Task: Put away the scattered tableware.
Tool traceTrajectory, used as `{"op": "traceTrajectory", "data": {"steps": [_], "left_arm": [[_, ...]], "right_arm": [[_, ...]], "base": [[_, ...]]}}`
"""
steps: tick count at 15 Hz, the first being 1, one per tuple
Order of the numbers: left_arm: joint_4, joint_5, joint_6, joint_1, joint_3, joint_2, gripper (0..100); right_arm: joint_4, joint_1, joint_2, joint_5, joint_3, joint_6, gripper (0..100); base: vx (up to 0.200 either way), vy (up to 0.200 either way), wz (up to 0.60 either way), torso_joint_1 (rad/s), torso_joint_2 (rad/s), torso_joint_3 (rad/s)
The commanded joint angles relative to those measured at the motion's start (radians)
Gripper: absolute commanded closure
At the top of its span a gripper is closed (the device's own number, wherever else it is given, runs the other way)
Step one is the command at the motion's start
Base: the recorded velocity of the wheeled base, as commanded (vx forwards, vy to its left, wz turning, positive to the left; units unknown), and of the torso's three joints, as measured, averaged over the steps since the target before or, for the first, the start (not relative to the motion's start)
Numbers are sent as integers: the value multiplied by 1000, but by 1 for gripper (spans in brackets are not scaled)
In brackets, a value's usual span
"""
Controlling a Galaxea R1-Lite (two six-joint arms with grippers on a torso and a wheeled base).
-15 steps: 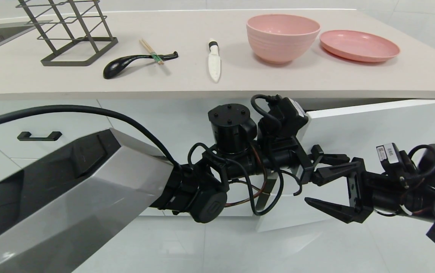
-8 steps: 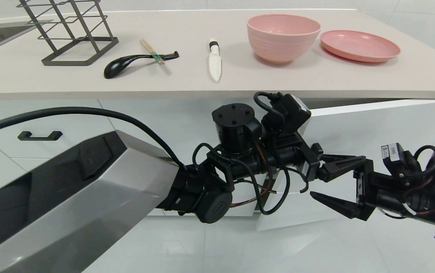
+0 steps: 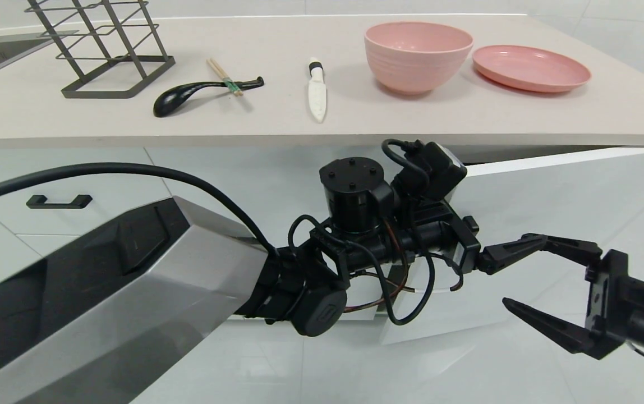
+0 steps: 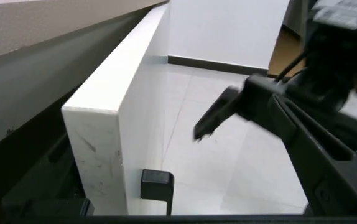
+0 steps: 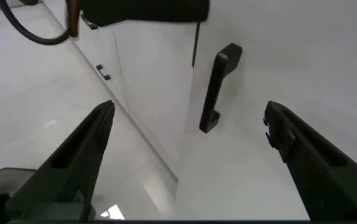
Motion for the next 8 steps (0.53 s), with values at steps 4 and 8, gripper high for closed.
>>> {"op": "traceTrajectory", "data": {"steps": [4, 8], "left_arm": [[-1, 11, 3, 1, 6, 2, 0], [-1, 42, 2, -4, 46, 8, 0]], "right_arm": [[28, -1, -197, -161, 63, 7, 0], [50, -7, -275, -186, 63, 6, 0]], "base": [[0, 0, 0, 0, 0, 0], [0, 0, 0, 0, 0, 0]]}}
